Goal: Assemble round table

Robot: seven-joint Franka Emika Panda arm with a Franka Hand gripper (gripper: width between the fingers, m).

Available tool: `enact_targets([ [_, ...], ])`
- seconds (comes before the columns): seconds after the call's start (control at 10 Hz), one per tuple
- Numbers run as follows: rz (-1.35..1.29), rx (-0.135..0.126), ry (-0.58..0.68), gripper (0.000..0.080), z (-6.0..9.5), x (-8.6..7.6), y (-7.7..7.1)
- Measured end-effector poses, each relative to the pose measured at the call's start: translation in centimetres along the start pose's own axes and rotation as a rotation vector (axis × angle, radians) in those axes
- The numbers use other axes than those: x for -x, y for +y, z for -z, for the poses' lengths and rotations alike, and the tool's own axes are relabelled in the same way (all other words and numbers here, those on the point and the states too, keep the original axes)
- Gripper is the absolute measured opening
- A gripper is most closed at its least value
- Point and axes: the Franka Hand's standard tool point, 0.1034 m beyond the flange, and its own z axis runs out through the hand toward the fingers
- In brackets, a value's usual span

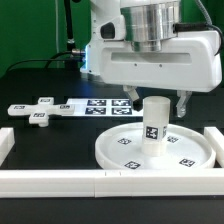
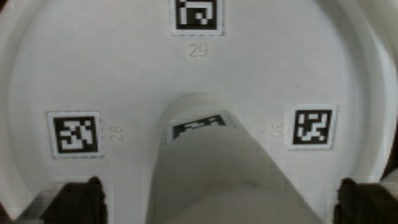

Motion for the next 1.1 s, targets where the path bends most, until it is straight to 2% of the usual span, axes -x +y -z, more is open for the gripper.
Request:
enact_targets([
  [0.2, 0.159, 0.001, -0.001, 0.0649, -0.02, 0.03, 0.01],
  [0.3, 0.303, 0.011, -0.024, 0.0649, 0.00, 0.26, 0.06],
  [0.7, 0.765, 0.016, -0.055, 0.0649, 0.56, -0.08, -0.49],
  [0.8, 0.785, 0.020, -0.047, 0.0649, 0.75, -0.18, -0.84],
  [1.1, 0.953, 0.023, -0.051, 0.0649, 0.62, -0.25, -0.55],
])
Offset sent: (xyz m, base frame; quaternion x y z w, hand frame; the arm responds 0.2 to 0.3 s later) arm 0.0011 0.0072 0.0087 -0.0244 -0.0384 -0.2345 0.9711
